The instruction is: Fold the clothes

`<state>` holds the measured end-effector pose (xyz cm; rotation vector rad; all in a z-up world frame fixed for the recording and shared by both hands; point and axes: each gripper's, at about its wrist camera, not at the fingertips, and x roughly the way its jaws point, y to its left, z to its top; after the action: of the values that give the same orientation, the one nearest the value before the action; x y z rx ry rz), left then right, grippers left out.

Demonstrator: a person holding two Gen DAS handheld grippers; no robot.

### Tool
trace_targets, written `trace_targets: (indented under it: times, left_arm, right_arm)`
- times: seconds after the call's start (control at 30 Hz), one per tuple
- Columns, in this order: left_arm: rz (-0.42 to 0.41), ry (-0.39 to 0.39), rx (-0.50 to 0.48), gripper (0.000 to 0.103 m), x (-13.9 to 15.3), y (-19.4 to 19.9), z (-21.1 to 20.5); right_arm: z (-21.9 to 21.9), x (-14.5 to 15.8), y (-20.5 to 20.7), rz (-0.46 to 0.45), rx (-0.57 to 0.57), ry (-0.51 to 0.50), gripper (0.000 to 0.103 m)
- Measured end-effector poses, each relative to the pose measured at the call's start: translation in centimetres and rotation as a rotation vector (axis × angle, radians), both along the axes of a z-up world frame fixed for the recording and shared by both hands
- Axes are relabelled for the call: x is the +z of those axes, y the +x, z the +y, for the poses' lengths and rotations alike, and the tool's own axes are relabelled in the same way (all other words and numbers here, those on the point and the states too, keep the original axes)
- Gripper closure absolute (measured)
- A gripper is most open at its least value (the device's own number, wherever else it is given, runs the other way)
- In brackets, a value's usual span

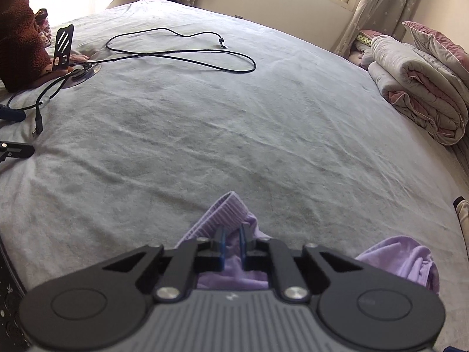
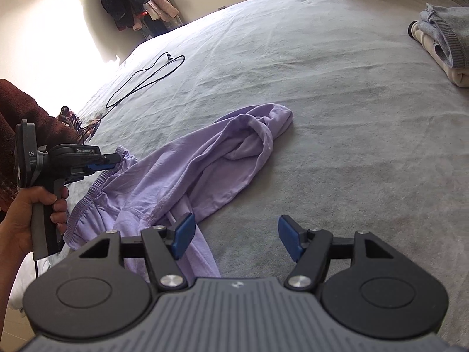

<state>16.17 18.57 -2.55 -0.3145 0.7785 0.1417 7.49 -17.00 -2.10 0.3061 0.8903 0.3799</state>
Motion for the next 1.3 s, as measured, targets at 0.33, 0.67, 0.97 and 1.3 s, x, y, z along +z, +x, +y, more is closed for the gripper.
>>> trace_targets:
  times: [0.33, 0.67, 0.97, 1.3]
  left_arm:
    - [-0.094, -0.098, 0.022, 0.091, 0.8, -0.3, 2.5]
    - [-0.041, -0.007, -0.078, 0.065, -1.4, 0.8, 1.4]
    - [-0.111, 0.022, -0.020, 0.102, -0.7, 0.3, 1.3]
    - [-0.271, 0.092, 0.150, 0.102, 2.6, -0.7, 3.4]
  right_arm:
    - [-0.7, -0.6, 0.9, 0.005, -0.034, -0.022, 0.036]
    - [-2.6, -1.4, 5.5, -0.017, -0.109, 0.075, 0.035]
    - [-1.7, -2.1, 7.2, -0.110, -0.152, -0.034, 0.102]
    - [-2.7, 3.3, 6.4, -0.410, -0.263, -0.350, 0.102]
